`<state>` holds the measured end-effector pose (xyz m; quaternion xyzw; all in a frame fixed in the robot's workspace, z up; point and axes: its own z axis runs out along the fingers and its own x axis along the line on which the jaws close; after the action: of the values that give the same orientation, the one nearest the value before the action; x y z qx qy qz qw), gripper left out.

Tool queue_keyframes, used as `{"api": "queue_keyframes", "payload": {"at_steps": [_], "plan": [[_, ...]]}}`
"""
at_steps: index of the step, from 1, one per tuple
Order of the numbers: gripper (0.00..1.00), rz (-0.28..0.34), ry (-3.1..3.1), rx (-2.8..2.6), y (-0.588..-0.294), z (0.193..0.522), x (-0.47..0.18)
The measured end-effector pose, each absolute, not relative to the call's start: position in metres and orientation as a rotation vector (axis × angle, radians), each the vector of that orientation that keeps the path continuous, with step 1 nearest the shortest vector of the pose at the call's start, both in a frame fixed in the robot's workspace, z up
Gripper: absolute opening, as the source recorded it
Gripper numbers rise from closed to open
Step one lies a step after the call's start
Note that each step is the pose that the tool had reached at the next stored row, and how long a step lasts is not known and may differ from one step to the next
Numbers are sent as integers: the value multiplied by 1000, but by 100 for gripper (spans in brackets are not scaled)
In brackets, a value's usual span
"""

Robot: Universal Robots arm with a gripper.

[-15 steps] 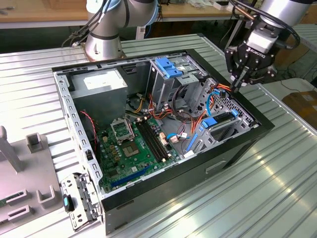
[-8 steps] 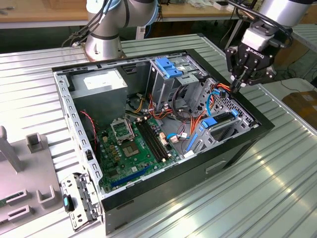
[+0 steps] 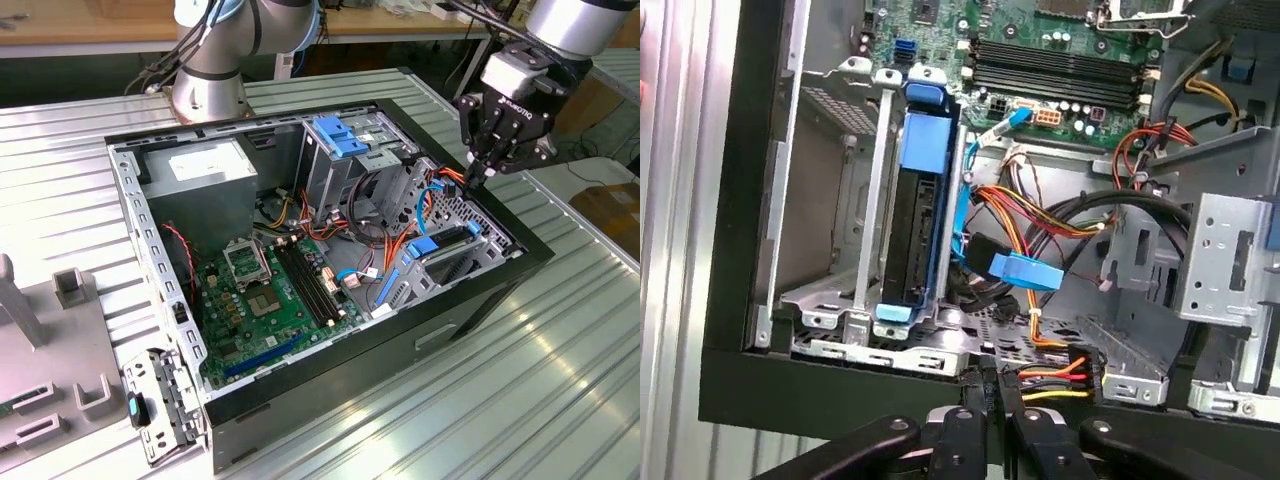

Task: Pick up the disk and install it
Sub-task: 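Insert the first disk wire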

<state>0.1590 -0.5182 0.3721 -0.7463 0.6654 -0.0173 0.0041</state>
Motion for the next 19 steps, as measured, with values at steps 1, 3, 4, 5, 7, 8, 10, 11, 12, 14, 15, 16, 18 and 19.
{"api": "queue_keyframes", "payload": {"at_steps": [1, 3, 4, 5, 7, 8, 10, 11, 12, 14, 15, 16, 18, 19], "plan": [[16, -54, 2106, -2320, -518, 372, 159], [16, -55, 2129, -2300, -518, 372, 159], [16, -55, 2134, -2296, -519, 372, 159], [16, -56, 2136, -2294, -520, 372, 159], [16, -56, 2143, -2288, -526, 372, 159], [16, -56, 2144, -2287, -533, 372, 159], [16, -56, 2144, -2287, -536, 371, 153], [16, -56, 2144, -2287, -537, 371, 148], [16, -56, 2144, -2287, -537, 371, 143], [16, -56, 2144, -2287, -537, 371, 132], [16, -56, 2145, -2285, -538, 370, 128], [16, -56, 2159, -2273, -538, 370, 128], [16, -56, 2183, -2251, -540, 369, 128], [16, -56, 2190, -2244, -541, 368, 128]]}}
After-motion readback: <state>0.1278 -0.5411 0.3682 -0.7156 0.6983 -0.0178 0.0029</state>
